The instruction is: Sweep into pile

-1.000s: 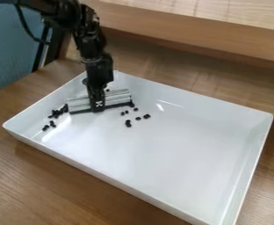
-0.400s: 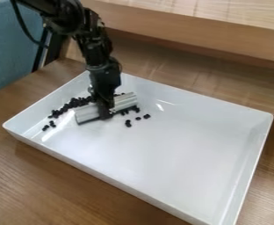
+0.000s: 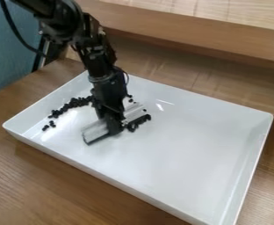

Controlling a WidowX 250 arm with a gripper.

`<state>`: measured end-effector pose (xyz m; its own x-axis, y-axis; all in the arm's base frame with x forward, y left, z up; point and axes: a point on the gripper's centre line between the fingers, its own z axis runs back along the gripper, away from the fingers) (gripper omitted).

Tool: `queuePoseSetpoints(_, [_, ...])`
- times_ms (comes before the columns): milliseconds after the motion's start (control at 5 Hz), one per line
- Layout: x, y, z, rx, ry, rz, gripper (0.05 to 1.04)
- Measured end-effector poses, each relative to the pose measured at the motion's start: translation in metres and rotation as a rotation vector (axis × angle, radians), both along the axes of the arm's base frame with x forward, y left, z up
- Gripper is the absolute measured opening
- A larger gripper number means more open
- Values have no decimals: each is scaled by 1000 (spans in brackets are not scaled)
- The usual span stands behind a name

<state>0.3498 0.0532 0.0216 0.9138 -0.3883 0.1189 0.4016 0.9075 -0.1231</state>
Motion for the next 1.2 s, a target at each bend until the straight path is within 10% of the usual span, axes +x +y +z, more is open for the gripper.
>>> queuePoseSetpoints(400, [-20,-6,3,36,71,140,980])
queuePoseSetpoints(800, [-24,-12,25,77,70,162,1001])
queuePoseSetpoints(1200, [-16,-26,88,116,-14,180,1001])
